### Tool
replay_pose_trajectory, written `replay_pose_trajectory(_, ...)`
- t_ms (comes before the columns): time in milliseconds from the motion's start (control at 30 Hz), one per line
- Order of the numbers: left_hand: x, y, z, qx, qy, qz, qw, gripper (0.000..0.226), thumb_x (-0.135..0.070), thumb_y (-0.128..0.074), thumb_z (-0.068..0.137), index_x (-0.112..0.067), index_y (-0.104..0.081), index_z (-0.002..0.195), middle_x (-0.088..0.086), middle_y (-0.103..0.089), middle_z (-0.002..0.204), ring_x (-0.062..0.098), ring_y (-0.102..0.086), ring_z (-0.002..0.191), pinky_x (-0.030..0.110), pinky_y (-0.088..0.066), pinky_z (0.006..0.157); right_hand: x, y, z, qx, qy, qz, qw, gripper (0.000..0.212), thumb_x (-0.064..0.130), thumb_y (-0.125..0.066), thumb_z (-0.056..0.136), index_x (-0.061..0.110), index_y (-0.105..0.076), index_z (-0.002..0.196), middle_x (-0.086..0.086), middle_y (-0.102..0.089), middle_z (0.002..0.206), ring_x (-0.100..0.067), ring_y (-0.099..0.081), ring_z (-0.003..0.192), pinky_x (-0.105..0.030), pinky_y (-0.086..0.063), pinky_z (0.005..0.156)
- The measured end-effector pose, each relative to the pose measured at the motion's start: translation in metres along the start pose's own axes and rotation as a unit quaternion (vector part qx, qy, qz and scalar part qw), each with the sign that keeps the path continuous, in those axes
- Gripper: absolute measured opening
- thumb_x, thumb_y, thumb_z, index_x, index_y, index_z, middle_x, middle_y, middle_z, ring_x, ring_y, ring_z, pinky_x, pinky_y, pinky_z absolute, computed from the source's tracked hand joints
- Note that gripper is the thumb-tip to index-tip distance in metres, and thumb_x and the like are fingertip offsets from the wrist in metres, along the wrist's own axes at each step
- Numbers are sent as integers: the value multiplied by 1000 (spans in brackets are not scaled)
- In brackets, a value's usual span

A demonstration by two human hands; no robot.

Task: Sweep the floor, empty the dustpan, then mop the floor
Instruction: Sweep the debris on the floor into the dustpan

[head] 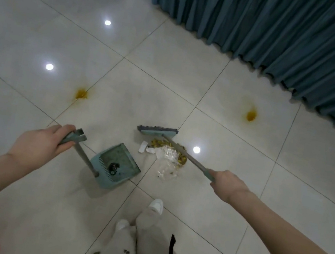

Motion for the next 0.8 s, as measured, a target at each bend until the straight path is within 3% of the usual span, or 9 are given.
replay_pose_trajectory(133, 4, -6, -41, 3, 20, -14, 1000, 39, -44, -49, 87, -17, -52, 115, 9, -66, 88, 32, -62, 54, 35, -50, 43, 31, -6, 11, -6, 13, -41, 999, 51, 17, -40, 97, 35, -36, 144, -7, -52, 92, -24, -52, 78, -31, -42, 62)
replay_pose_trajectory(300, 17, -9, -89, 16, 70, -28, 997, 39, -48, -46, 89, -20, -50, 116, 8, -66, 92, 32, -63, 58, 37, -51, 46, 51, -12, 8, 1, 9, -152, 988, 45, 13, -38, 98, 33, -45, 137, -4, -60, 107, -24, -62, 94, -32, -47, 70)
replay_pose_trajectory(400, 20, -7, -107, 40, 102, -35, 993, 38, -46, -47, 90, -22, -47, 120, 6, -65, 99, 30, -64, 64, 38, -52, 52, 37, -16, -5, 4, 12, -210, 978, 47, 13, -34, 99, 37, -39, 140, -3, -58, 101, -22, -54, 79, -31, -43, 64)
replay_pose_trajectory(500, 22, -7, -122, 61, 118, -37, 990, 45, -52, -39, 89, -23, -46, 122, 3, -64, 99, 26, -63, 63, 36, -51, 53, 14, -15, -23, 9, 2, -246, 969, 49, 15, -31, 101, 39, -31, 143, 0, -53, 94, -20, -48, 77, -30, -42, 65)
replay_pose_trajectory(633, 22, -10, -137, 118, 144, -16, 982, 43, -53, -35, 91, -29, -40, 126, -4, -59, 100, 21, -63, 67, 40, -54, 59, -2, -6, -47, -6, -14, -276, 961, 49, 17, -30, 102, 41, -29, 145, 7, -36, 70, -16, -48, 71, -28, -44, 63)
replay_pose_trajectory(800, 25, -5, -146, 83, 143, -10, 986, 38, -44, -47, 93, -25, -46, 125, 1, -61, 98, 25, -61, 59, 38, -51, 51, -10, -11, -70, -26, -2, -239, 971, 46, 29, -38, 101, 48, -32, 142, 8, -40, 72, -15, -51, 69, -27, -47, 62)
Point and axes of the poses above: each hand's wrist, its own z-axis towards the middle knuckle, its own y-axis out of the back of the hand, x = y × z, the point moved 3 cm from there along z, towards the middle knuckle
